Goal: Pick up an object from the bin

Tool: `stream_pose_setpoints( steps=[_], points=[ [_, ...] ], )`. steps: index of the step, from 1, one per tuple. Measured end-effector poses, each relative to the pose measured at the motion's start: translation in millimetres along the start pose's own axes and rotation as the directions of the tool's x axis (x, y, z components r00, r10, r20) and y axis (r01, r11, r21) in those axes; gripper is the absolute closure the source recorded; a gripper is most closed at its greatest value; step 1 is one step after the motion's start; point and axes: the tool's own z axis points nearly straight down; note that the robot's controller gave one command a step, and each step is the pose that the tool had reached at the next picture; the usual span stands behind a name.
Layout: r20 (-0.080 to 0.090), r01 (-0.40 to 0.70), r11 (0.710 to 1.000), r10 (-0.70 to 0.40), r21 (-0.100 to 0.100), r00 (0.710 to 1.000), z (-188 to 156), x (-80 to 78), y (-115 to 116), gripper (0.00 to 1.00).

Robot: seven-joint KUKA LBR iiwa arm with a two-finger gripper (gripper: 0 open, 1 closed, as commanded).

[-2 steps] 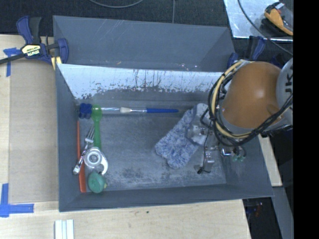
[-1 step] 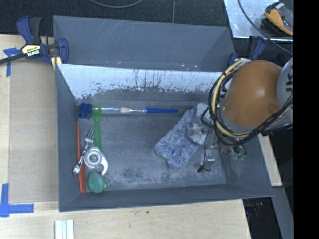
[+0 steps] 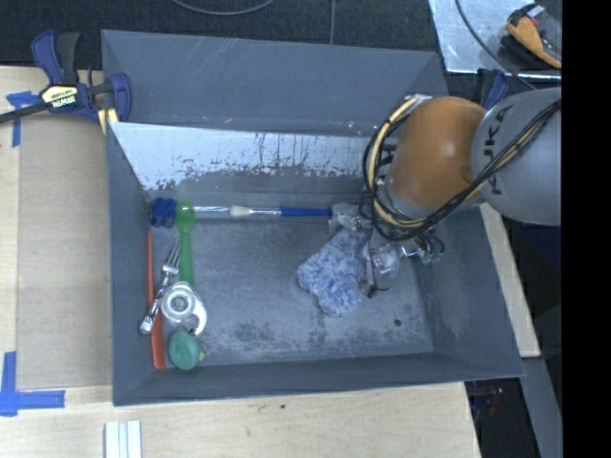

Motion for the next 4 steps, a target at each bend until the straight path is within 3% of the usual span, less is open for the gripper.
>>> stream_pose_setpoints(
  steps=[1, 2, 3, 4],
  points=[
    [0.004, 0.074, 0.997, -0.074, 0.002, 0.997, -49.6, 20.5, 21.7, 0.00],
    [0.004, 0.187, 0.982, -0.187, 0.001, 0.982, -30.8, -5.0, 40.5, 0.00],
    [0.010, 0.333, 0.943, -0.333, 0.006, 0.943, -1.9, -22.6, 37.5, 0.00],
    [0.017, 0.390, 0.921, -0.390, 0.013, 0.921, -4.4, -33.2, 45.2, 1.00]
  ],
)
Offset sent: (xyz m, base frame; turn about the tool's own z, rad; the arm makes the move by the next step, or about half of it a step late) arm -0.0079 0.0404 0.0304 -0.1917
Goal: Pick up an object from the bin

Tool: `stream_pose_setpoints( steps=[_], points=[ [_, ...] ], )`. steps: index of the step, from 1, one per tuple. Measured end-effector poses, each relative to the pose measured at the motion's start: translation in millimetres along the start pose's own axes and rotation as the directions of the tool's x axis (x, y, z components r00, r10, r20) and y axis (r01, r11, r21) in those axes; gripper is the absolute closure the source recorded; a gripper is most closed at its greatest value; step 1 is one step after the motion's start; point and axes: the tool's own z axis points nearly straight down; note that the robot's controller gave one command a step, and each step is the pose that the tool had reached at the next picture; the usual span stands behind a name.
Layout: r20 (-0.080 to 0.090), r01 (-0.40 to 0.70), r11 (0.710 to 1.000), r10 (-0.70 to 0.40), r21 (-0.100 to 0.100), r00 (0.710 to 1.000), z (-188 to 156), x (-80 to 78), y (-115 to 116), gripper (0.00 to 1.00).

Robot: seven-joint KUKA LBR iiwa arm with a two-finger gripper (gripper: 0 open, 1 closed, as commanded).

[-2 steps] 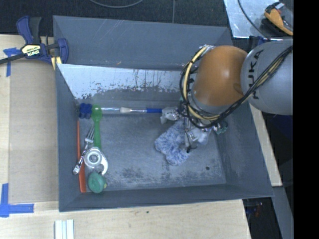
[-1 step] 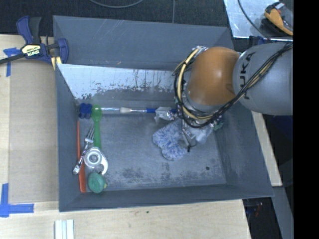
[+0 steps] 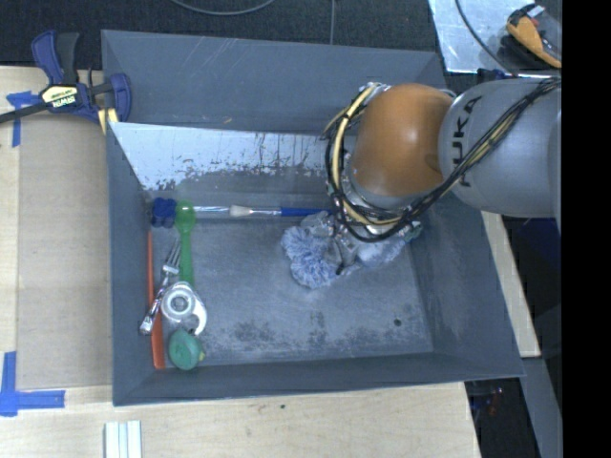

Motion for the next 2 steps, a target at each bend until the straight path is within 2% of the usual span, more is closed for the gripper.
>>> stream_pose_setpoints(
  steps=[1, 2],
  points=[
    [0.000, -0.001, 1.000, 0.001, 0.000, 1.000, -0.2, 0.1, 0.0, 1.00],
    [-0.008, -0.003, 1.000, 0.003, -0.008, 1.000, -39.9, 1.2, 1.9, 1.00]
  ],
)
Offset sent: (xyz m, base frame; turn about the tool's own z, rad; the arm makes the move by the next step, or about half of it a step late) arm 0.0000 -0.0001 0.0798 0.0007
